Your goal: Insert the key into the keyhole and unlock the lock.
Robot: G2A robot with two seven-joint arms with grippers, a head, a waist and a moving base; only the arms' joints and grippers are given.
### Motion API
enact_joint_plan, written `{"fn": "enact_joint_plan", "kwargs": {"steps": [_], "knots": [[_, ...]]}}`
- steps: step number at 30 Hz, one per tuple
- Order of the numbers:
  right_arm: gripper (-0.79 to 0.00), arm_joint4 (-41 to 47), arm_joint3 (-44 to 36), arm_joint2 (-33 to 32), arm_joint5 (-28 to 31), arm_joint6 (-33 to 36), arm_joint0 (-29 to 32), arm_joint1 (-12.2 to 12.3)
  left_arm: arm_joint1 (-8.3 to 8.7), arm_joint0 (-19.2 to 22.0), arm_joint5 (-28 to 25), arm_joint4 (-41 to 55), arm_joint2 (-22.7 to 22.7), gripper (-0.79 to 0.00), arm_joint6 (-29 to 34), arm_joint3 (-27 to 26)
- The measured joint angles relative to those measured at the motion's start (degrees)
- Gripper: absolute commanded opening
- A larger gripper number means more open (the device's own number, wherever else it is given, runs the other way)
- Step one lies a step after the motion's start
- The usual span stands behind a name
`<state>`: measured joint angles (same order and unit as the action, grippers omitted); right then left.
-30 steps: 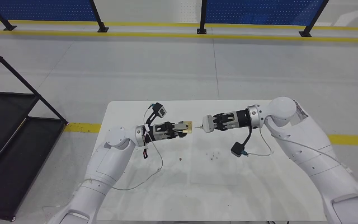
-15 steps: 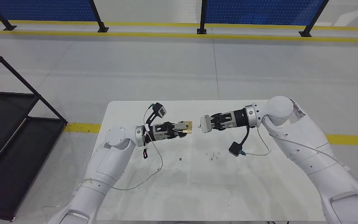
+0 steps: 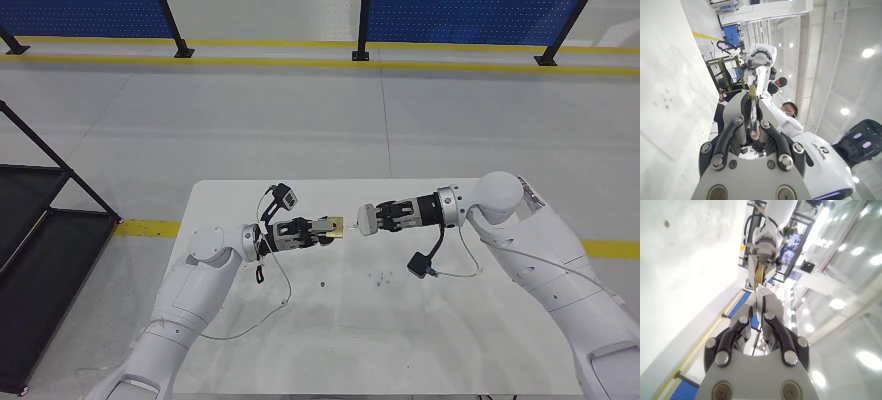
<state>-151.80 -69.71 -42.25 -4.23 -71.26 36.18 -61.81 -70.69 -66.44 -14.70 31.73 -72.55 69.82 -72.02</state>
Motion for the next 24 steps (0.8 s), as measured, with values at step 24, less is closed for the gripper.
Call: {"fn": "enact_joint_plan", "kwargs": {"steps": [24], "knots": [[-0.785,-0.1,-0.6,-0.9,-1.0,0.0,1.0,0.5,0.00,0.0,0.0,0.0,0.0,-0.785,0.0,0.0]]}}
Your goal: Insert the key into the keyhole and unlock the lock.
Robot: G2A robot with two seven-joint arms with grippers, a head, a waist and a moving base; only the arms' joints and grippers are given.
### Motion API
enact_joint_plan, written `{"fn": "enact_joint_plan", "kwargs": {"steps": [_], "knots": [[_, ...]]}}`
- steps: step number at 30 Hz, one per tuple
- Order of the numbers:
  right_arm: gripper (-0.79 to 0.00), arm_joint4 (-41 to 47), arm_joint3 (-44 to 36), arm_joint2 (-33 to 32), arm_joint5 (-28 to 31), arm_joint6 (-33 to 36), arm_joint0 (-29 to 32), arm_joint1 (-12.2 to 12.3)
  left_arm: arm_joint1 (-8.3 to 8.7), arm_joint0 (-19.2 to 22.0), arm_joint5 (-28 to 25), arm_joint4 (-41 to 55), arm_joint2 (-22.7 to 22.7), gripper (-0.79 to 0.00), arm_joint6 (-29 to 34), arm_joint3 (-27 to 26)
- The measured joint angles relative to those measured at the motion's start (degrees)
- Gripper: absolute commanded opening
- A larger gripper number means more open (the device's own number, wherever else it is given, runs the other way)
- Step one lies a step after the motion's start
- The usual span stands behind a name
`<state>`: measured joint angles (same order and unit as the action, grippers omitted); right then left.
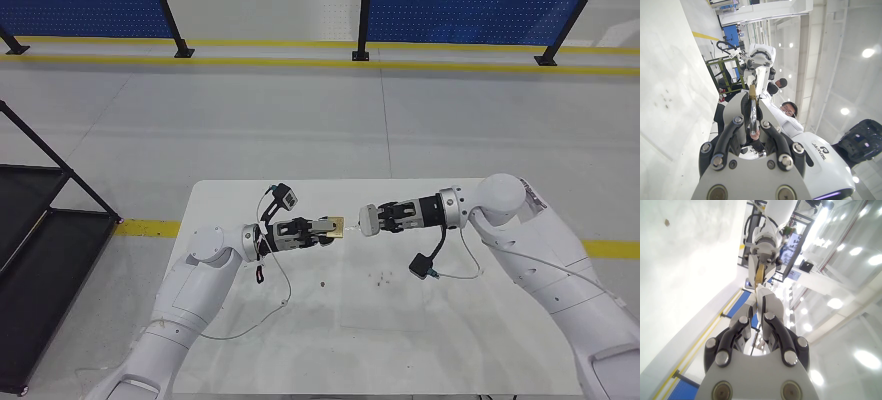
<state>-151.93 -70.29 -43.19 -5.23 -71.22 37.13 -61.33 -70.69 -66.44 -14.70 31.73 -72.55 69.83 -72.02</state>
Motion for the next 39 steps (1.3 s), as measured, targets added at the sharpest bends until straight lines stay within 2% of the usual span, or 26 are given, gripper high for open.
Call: {"fn": "enact_joint_plan", "kwargs": {"steps": [39], "knots": [[-0.785,0.4,0.5,0.4,-0.1,1.5,0.0,-0.4,0.00,0.0,0.0,0.0,0.0,-0.785,0.0,0.0]]}}
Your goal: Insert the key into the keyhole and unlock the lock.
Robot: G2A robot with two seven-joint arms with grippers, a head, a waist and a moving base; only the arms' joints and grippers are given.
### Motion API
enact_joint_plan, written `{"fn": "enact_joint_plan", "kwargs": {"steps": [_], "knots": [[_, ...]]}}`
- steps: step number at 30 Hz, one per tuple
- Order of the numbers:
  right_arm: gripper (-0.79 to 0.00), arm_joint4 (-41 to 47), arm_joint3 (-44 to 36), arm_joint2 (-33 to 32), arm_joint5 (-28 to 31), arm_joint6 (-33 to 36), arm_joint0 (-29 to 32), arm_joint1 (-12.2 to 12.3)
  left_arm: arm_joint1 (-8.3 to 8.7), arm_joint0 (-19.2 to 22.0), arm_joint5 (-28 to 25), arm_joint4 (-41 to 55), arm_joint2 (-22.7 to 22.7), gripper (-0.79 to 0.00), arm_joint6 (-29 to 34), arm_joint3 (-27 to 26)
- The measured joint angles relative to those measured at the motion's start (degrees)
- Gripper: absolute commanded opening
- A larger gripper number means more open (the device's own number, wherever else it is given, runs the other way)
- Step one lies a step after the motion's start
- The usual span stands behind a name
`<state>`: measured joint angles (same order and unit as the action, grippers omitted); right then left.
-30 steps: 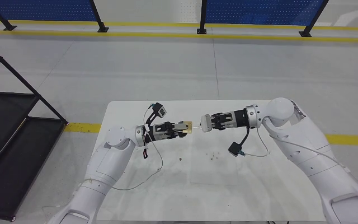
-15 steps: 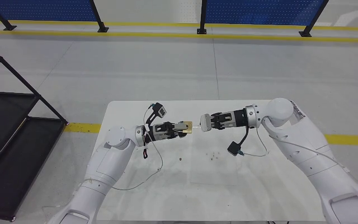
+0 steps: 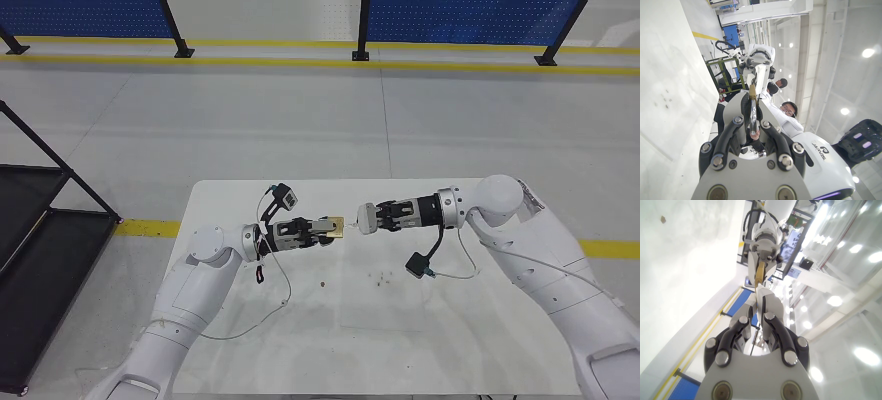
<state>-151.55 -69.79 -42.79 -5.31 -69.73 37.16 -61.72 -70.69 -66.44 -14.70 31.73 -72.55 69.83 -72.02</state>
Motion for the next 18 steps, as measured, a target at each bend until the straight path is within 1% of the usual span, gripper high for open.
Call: {"fn": "enact_joint_plan", "kwargs": {"steps": [18], "knots": [[-0.785,0.6,0.6,0.5,0.6,0.0,-0.2,-0.3,0.00,0.0,0.0,0.0,0.0,-0.785,0.0,0.0]]}}
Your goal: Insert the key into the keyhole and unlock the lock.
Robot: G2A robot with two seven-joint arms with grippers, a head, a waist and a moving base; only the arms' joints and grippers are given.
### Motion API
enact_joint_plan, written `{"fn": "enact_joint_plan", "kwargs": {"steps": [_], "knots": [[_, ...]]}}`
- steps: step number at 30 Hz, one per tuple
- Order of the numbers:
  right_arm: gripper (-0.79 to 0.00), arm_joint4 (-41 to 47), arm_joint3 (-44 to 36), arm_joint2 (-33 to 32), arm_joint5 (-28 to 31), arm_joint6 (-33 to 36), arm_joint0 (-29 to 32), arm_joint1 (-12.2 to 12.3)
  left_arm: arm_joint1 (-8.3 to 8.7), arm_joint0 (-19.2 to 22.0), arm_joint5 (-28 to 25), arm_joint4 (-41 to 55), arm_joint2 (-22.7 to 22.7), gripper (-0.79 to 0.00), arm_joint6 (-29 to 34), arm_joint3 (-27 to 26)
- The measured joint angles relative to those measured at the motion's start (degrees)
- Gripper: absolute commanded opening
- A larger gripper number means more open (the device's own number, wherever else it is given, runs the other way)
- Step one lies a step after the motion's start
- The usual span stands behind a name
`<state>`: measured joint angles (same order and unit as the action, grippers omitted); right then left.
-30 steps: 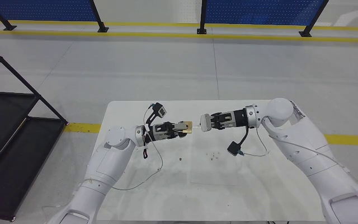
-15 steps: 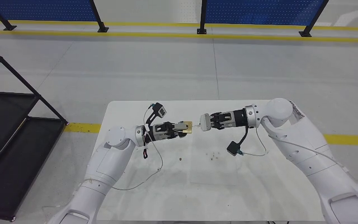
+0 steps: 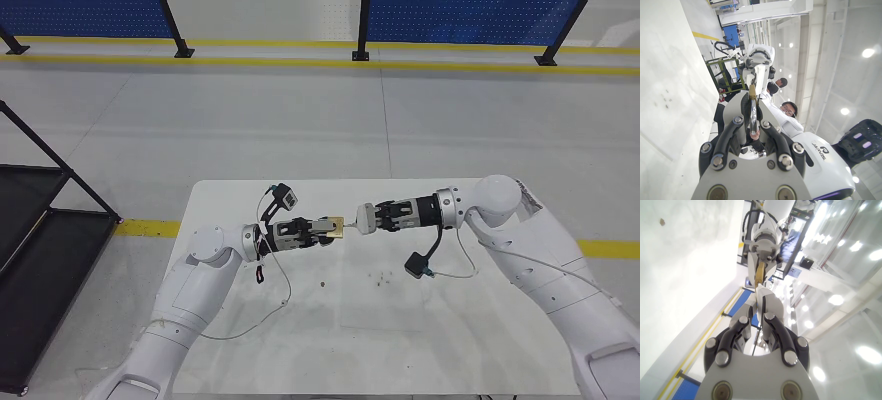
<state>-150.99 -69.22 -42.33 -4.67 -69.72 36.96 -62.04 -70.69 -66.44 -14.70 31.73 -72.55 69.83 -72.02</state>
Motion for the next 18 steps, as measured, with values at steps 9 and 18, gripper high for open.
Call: {"fn": "enact_joint_plan", "kwargs": {"steps": [9,18], "knots": [[-0.785,0.6,0.3,0.3,-0.1,0.0,0.1,-0.2,0.00,0.0,0.0,0.0,0.0,-0.785,0.0,0.0],[-0.785,1.0,1.1,0.7,-0.5,-0.2,-0.2,-0.6,0.00,0.0,0.0,0.0,0.0,-0.785,0.0,0.0]]}}
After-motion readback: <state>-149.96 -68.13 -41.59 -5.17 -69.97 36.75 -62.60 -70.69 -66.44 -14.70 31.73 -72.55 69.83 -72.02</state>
